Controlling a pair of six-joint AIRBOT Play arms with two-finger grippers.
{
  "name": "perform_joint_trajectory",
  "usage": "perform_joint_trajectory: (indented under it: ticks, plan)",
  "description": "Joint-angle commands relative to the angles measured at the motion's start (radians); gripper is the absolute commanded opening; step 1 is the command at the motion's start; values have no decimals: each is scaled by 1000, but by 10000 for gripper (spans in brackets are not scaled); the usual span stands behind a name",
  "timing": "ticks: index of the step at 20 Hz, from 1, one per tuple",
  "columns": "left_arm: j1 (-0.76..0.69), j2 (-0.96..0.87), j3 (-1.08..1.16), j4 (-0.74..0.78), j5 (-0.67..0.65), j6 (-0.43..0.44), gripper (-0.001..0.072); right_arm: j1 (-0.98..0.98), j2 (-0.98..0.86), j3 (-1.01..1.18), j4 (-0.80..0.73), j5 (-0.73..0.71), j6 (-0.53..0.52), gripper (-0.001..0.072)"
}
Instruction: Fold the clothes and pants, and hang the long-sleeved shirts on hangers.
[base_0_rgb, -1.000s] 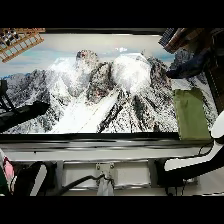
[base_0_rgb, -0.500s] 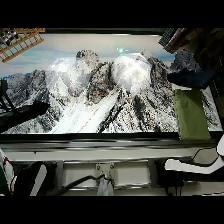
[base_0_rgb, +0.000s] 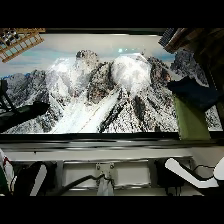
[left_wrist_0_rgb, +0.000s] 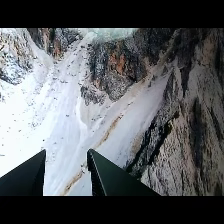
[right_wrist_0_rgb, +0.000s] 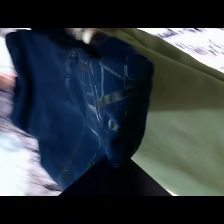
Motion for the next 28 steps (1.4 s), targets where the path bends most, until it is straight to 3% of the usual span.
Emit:
perform_joint_trajectory:
  ticks: [1, 9, 25, 26, 28]
  plan:
    - [0, 1, 0, 0, -11, 0, 275, -48, 59, -134, -34, 5, -68, 22]
    - [-14, 1, 0, 0, -32, 0, 276, -135, 61, -335, -47, -106, -111, 22]
    - [-14, 1, 0, 0, -67, 0, 276, -135, 66, -457, -141, -66, -179, 28]
    - [-14, 1, 0, 0, -72, 0, 276, -135, 66, -457, -143, -57, -177, 124]
    - [-14, 1, 0, 0, -72, 0, 276, -135, 67, -440, -143, -19, -178, 574]
